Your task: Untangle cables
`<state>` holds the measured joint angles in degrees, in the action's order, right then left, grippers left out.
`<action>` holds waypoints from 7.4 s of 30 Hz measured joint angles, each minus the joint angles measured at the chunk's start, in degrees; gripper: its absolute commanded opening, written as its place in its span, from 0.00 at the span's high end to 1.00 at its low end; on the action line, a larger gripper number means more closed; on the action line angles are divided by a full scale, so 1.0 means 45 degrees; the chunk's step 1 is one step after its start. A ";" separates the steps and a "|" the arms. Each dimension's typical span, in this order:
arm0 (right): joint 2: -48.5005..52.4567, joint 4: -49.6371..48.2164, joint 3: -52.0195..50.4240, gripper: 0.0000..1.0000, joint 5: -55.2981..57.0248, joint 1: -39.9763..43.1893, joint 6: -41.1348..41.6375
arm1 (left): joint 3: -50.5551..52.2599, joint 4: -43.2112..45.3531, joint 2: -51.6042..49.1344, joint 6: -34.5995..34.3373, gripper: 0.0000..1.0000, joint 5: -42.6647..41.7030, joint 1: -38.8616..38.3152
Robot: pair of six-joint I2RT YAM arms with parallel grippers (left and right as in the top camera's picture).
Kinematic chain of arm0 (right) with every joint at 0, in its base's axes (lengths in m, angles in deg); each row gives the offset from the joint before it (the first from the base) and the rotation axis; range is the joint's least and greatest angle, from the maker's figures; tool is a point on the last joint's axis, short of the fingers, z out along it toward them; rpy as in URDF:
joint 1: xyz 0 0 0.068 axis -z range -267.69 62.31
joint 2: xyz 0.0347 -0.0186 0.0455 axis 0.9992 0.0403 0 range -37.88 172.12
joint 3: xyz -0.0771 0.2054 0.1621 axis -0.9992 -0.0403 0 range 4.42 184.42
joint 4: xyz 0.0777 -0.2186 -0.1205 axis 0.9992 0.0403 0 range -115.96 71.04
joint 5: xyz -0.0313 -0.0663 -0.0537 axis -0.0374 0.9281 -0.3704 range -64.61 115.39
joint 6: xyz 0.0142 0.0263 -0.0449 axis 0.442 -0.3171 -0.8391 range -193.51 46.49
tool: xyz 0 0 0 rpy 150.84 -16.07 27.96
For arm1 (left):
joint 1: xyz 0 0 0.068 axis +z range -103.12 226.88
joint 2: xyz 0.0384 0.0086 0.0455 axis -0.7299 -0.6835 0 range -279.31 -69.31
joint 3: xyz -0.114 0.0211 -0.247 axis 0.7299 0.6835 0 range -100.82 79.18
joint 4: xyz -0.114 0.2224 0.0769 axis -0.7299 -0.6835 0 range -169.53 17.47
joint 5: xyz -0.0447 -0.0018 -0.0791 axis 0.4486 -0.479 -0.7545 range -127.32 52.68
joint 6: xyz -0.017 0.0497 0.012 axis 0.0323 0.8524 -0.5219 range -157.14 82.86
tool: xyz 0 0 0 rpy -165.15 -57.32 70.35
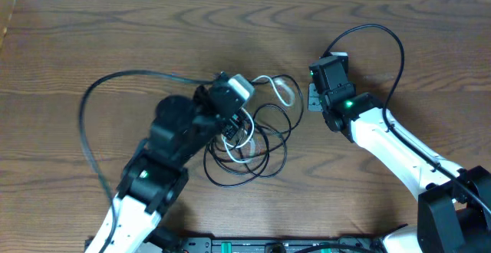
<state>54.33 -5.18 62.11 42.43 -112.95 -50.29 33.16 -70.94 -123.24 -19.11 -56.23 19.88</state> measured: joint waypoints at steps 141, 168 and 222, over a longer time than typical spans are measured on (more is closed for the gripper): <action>0.1005 0.0777 0.0063 0.99 0.3390 0.1336 0.3376 | -0.7305 -0.5931 -0.1642 0.2079 0.93 1.4226 0.1243; 0.1005 -0.1384 0.0068 0.99 -0.0627 0.1350 0.2487 | -0.7305 -0.5115 -0.0782 -0.0345 0.93 1.7942 0.1243; 0.1263 -0.5542 0.0083 0.01 -0.6271 -0.1763 -0.5649 | -0.7305 -0.6494 -0.3988 0.2725 0.93 0.4517 0.1243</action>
<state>60.01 -30.12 62.49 14.21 -120.88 -75.71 0.29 -100.17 -141.19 -6.85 -35.91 25.47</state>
